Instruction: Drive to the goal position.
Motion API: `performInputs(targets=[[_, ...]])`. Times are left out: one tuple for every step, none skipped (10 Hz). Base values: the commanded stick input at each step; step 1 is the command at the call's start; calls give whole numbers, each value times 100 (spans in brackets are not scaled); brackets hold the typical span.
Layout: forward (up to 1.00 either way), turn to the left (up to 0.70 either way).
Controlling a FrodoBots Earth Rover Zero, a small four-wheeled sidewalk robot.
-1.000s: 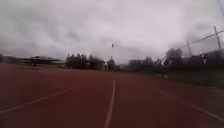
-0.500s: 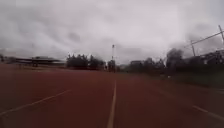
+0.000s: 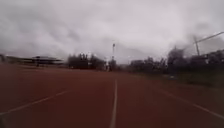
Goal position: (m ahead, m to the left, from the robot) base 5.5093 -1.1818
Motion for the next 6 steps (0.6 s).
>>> performInputs(targets=[[70, 0], [70, -15], [70, -35], [70, -35], [70, -35], [70, -35]])
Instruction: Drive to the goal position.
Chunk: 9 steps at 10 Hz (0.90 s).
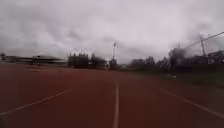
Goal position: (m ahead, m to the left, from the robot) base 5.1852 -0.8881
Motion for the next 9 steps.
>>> performInputs(targets=[[70, -35], [70, -35], [70, -35], [70, -35], [70, -35], [70, -35], [70, -35], [70, -26], [70, -7]])
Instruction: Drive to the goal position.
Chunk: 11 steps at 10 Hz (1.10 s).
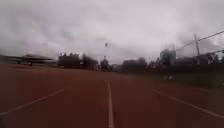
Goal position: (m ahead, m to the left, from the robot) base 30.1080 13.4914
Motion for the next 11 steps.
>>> performInputs(targets=[[70, 0], [70, 0], [70, 0], [70, 0], [70, 0], [70, 0], [70, 0], [70, 0], [70, 0], [70, 0], [70, 0]])
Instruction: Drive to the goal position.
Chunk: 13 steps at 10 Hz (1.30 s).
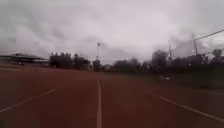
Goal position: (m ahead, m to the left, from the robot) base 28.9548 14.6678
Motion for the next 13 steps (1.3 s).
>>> performInputs(targets=[[70, 0], [70, 0], [70, 0], [70, 0], [70, 0], [70, 0], [70, 0], [70, 0], [70, 0], [70, 0], [70, 0], [70, 0], [70, 0]])
